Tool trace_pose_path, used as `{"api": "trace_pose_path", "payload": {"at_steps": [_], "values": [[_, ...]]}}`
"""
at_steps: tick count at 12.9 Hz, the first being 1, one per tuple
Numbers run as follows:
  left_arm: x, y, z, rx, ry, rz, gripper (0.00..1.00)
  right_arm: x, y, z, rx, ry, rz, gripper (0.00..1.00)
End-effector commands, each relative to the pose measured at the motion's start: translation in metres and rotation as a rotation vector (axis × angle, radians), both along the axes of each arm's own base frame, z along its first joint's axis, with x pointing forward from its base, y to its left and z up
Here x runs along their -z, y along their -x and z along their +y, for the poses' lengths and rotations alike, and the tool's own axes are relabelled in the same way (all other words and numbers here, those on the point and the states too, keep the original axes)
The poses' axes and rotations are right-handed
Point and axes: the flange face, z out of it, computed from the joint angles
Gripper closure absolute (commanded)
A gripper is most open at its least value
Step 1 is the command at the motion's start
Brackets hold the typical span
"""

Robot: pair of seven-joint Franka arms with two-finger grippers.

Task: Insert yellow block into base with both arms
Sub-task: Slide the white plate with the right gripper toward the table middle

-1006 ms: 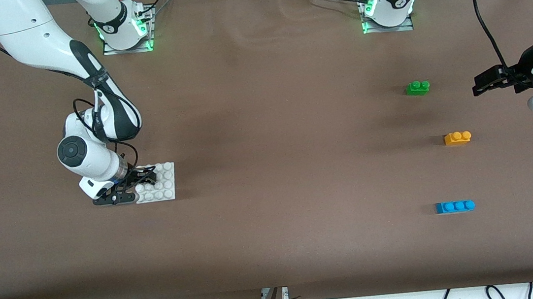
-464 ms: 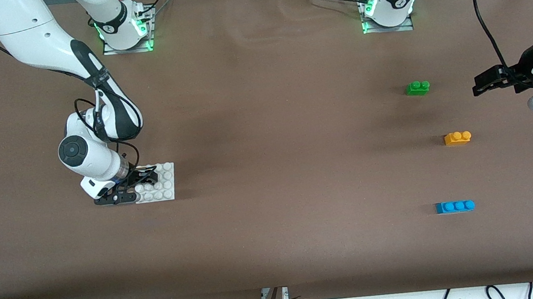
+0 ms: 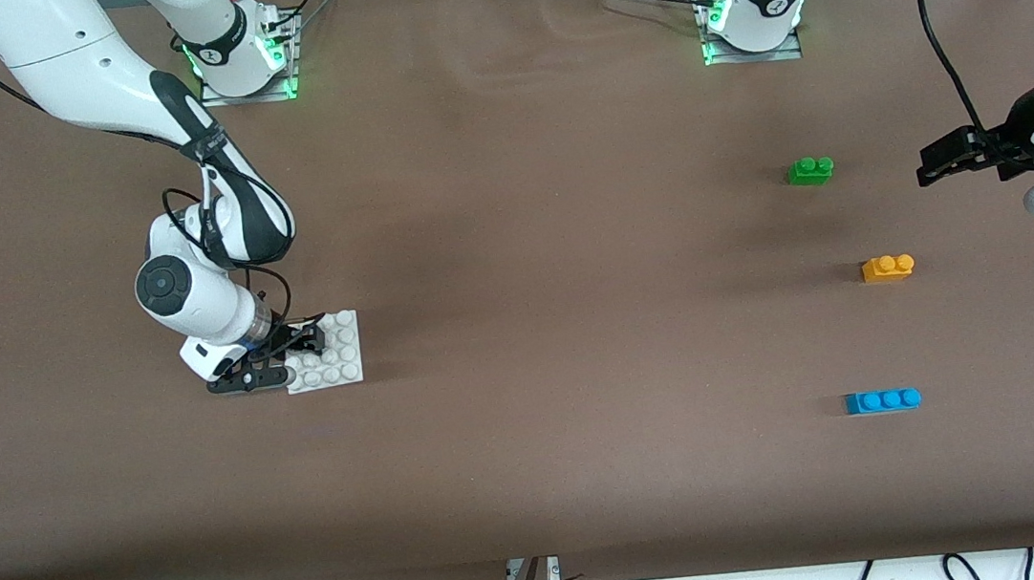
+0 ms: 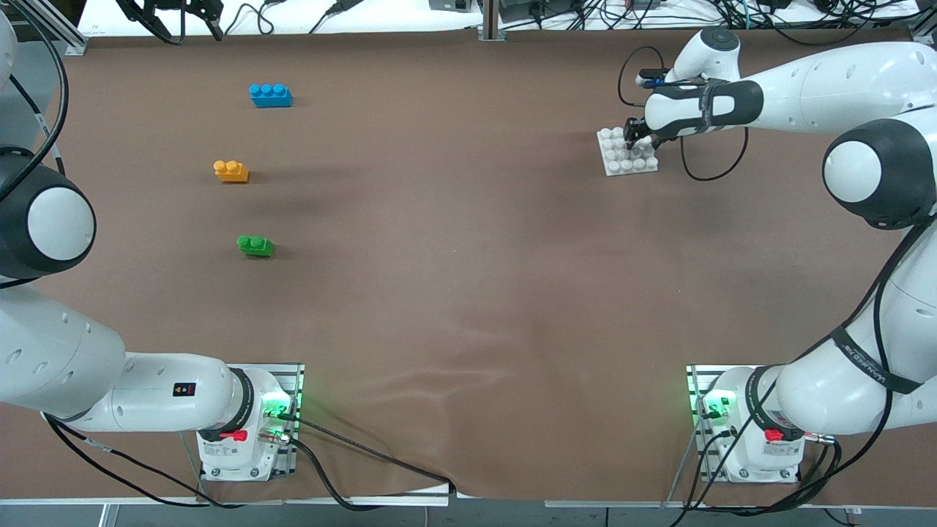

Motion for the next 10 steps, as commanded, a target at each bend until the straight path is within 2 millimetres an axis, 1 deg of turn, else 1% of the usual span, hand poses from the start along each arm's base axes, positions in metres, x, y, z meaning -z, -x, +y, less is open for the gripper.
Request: {"api": "trace_pose_path", "payload": {"at_steps": [1,2,5,8,10], "values": [[-0.003,0.002,-0.001,0.019,-0.015,0.0,0.0,0.001,0.003,0.026,0.014,-0.043,-0.019,0.31],[-0.003,0.002,-0.001,0.019,-0.015,0.0,0.0,0.003,0.006,0.039,0.023,-0.049,-0.024,0.31],[-0.003,0.002,-0.001,0.019,-0.015,0.002,0.0,0.007,0.014,0.088,0.076,-0.068,-0.038,0.31],[-0.003,0.002,-0.001,0.019,-0.015,0.002,0.0,0.008,0.02,0.131,0.069,-0.082,-0.043,0.31],[-0.002,0.002,0.001,0.016,-0.015,0.003,0.0,0.011,0.023,0.145,0.055,-0.094,-0.064,0.31]]}}
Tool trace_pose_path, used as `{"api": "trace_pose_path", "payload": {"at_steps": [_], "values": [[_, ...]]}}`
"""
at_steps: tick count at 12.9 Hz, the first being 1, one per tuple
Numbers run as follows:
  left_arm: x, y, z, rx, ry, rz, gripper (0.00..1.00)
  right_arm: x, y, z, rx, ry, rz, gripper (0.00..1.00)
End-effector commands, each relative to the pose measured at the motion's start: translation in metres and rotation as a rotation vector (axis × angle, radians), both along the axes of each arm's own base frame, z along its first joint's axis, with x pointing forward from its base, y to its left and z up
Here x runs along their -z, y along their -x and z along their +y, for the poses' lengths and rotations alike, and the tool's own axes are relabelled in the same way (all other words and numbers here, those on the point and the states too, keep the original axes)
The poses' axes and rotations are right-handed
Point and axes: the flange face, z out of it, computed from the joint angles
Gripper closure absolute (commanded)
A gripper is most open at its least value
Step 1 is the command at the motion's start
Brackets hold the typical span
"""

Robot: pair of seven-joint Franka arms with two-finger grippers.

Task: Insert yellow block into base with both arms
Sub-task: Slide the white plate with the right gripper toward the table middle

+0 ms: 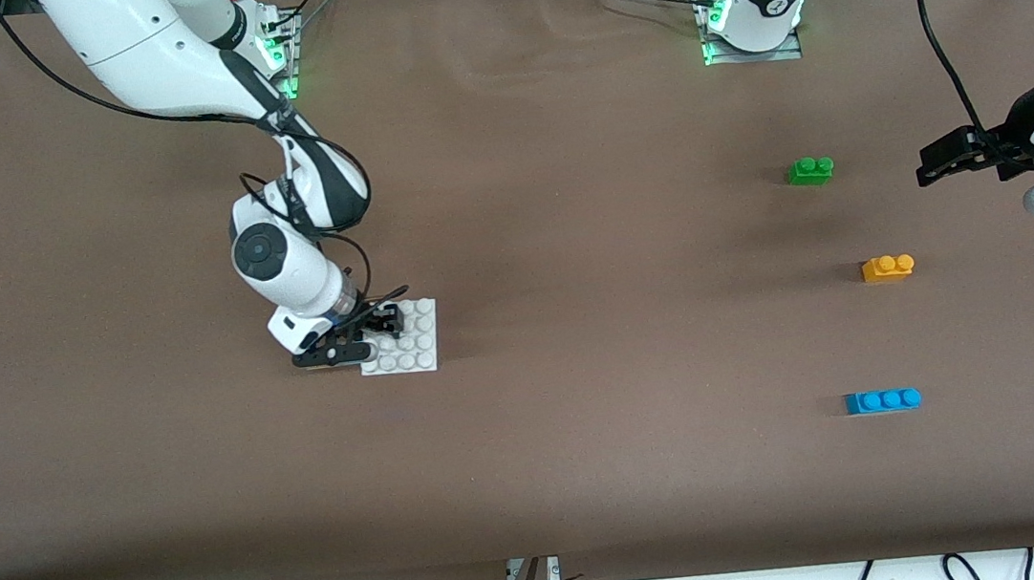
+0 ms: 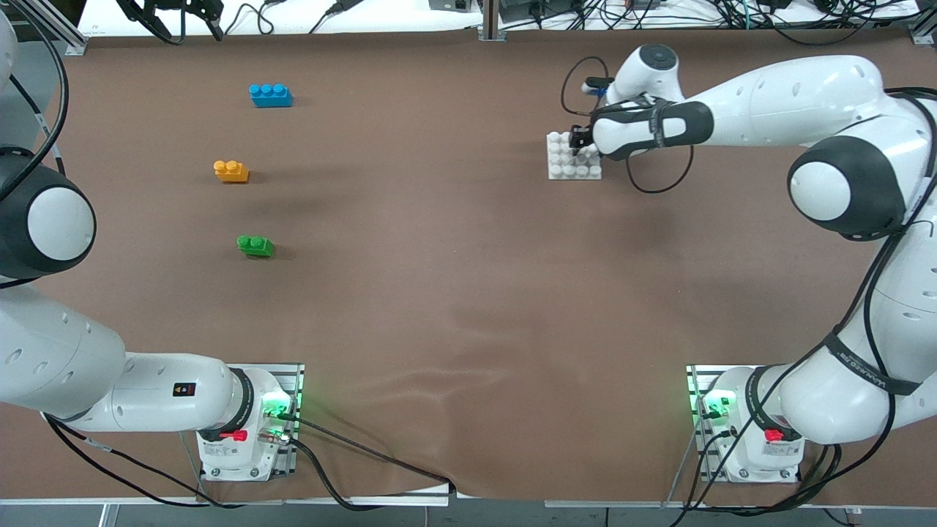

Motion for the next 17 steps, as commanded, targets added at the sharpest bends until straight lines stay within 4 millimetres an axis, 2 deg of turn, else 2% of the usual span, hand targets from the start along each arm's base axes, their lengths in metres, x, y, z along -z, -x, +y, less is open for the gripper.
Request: {"api": "trace_pose_path", "payload": {"at_steps": [1,6,9,15,17], "values": [[-0.003,0.002,0.001,0.015,-0.015,0.002,0.0,0.01,0.001,0.022,-0.004,-0.027,-0.024,0.31],[-0.003,0.002,0.0,0.015,-0.015,0.002,0.0,0.029,0.024,0.065,-0.071,-0.046,-0.06,0.32],[-0.003,0.002,-0.004,0.022,-0.015,0.002,0.0,0.026,0.033,0.087,-0.061,-0.058,-0.067,0.35],[-0.003,0.002,-0.006,0.026,-0.013,0.0,0.0,0.016,0.053,0.152,0.003,-0.104,-0.07,0.35],[-0.003,0.002,-0.006,0.026,-0.013,0.0,0.0,0.016,0.058,0.162,0.006,-0.109,-0.068,0.35]]}}
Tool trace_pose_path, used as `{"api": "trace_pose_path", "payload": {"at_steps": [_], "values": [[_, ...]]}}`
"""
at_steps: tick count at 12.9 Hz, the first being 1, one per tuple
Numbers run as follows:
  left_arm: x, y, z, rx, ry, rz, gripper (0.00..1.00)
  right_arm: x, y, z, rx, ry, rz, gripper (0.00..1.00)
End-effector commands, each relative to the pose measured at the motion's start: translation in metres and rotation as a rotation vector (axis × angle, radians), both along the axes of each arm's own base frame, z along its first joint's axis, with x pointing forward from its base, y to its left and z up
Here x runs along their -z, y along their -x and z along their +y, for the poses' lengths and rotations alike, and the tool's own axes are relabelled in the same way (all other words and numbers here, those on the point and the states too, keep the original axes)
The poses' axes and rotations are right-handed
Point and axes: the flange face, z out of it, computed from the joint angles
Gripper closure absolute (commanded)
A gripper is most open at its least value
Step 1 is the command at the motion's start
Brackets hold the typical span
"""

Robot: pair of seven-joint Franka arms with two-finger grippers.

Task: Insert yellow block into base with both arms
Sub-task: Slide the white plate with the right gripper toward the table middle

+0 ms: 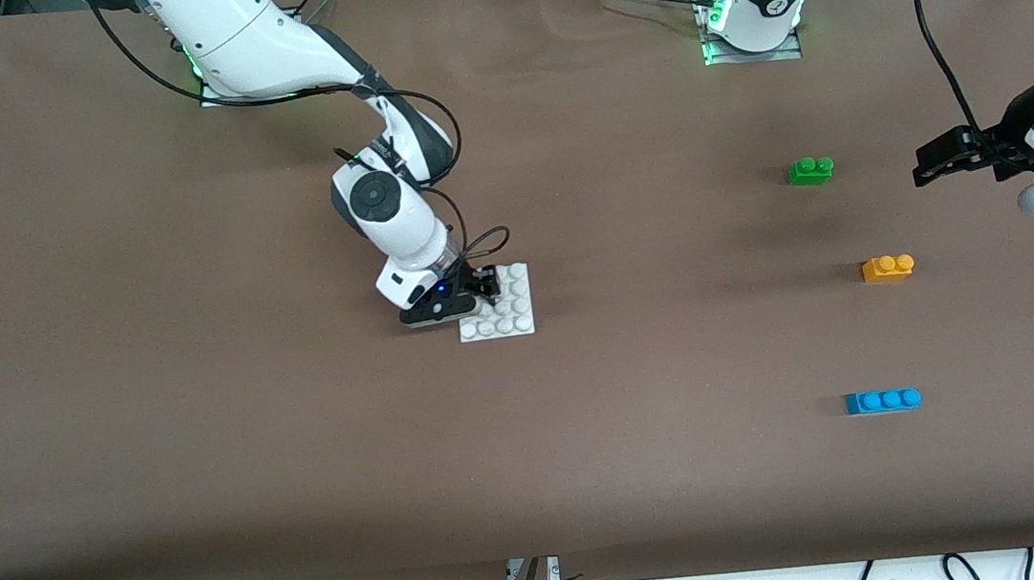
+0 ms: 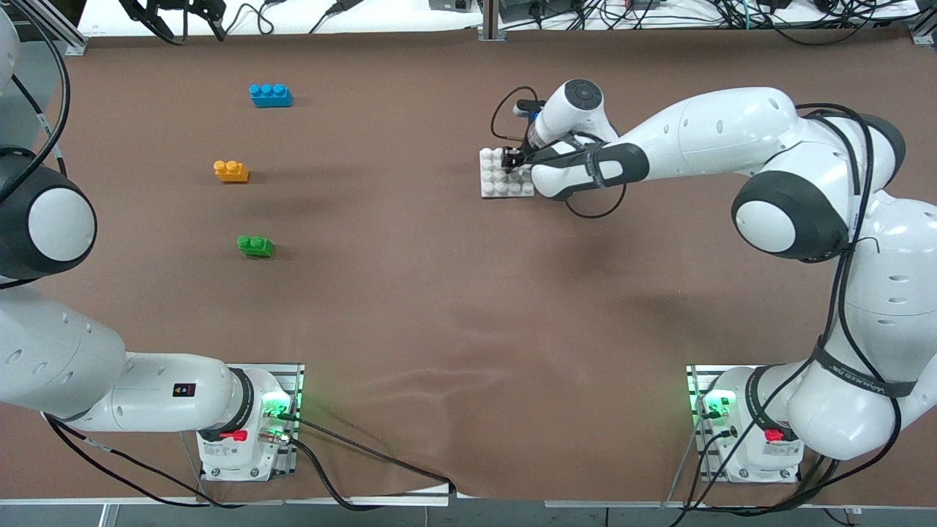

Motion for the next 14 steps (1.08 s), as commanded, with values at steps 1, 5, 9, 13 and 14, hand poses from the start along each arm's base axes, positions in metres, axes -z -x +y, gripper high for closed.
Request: {"api": "trace_pose_path", "payload": {"at_steps": [1,5,9,13,14], "values": [[-0.003,0.002,-0.001,0.018,-0.013,0.0,0.0,0.005,0.003,0.016,0.024,-0.018,-0.002,0.35],[0.003,-0.001,-0.002,0.018,-0.005,0.009,0.0,0.001,0.012,0.035,0.02,-0.03,-0.004,0.35],[0.004,-0.001,-0.003,0.019,0.001,0.011,0.0,-0.007,0.025,0.063,0.027,-0.054,-0.008,0.26],[0.004,-0.001,-0.004,0.018,0.002,0.011,0.0,-0.011,0.024,0.064,0.028,-0.058,-0.011,0.22],[0.004,-0.001,-0.004,0.019,0.008,0.013,0.0,-0.011,0.025,0.064,0.029,-0.06,-0.011,0.22]]}}
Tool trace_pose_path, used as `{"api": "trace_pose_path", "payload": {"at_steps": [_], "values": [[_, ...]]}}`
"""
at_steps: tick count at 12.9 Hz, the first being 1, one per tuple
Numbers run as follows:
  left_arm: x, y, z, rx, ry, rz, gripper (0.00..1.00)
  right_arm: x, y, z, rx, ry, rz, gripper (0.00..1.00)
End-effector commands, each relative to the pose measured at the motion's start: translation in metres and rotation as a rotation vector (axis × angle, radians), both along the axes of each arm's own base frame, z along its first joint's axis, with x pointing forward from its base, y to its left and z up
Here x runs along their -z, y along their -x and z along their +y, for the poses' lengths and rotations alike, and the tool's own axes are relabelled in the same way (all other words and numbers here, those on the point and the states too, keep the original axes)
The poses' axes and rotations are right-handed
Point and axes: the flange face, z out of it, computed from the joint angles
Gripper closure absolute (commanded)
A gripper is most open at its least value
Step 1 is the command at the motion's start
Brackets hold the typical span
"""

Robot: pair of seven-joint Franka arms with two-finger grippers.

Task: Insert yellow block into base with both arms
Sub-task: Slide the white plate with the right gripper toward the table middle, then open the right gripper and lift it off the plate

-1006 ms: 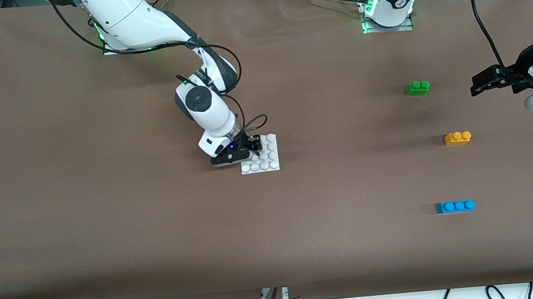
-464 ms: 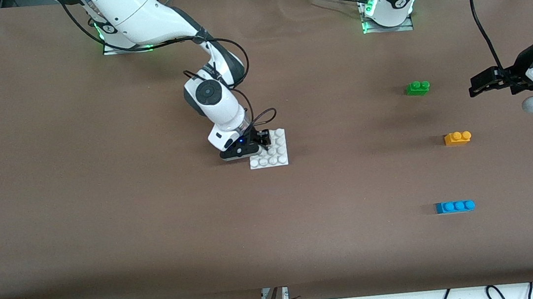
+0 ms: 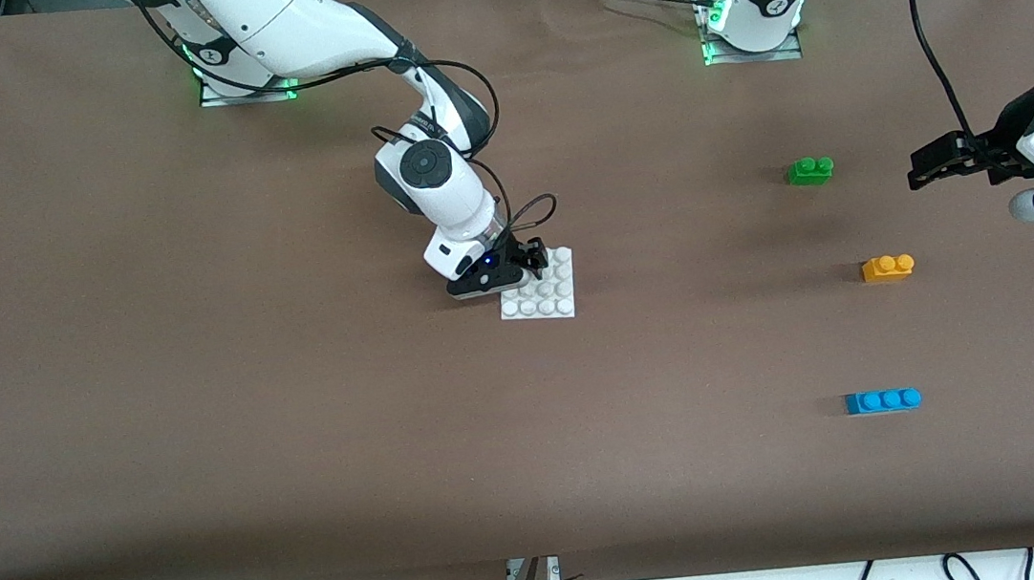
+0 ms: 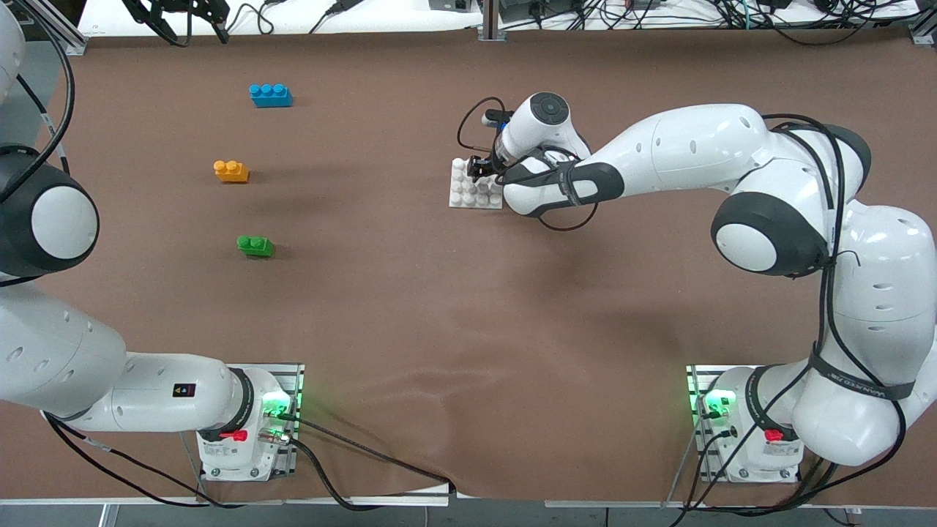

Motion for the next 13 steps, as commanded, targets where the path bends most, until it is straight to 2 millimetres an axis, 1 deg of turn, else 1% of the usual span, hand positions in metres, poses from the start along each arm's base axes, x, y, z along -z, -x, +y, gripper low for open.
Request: {"api": "trace_pose_path", "payload": {"at_steps": [1,3,4,5,6,9,10,12,13], "values": [[-0.002,0.001,-0.001,0.012,0.008,0.001,0.0,-0.001,-0.003,0.006,0.027,-0.019,-0.004,0.22],[-0.002,0.001,-0.001,0.01,0.015,0.001,0.0,-0.007,-0.003,0.015,0.047,-0.036,-0.007,0.22],[-0.001,0.001,-0.001,0.01,0.015,0.002,0.0,-0.005,0.003,0.023,0.034,-0.038,-0.007,0.22],[-0.002,0.001,-0.001,0.009,0.015,0.001,0.0,-0.001,0.006,0.026,0.026,-0.033,-0.005,0.22],[-0.002,0.001,0.0,0.007,0.015,0.001,0.0,0.002,0.007,0.027,0.02,-0.029,-0.007,0.22],[-0.001,0.002,0.004,-0.001,0.013,0.002,0.0,-0.009,-0.005,0.022,0.016,-0.018,-0.024,0.22],[-0.001,0.002,0.004,-0.001,0.013,0.002,0.0,-0.017,-0.012,0.018,0.02,0.005,-0.009,0.2],[-0.001,0.002,0.004,-0.001,0.014,0.002,0.0,-0.051,-0.029,0.009,0.029,0.065,0.024,0.07],[-0.001,0.002,0.003,-0.001,0.013,0.002,0.0,-0.067,-0.038,0.0,0.039,0.096,0.038,0.02]]}}
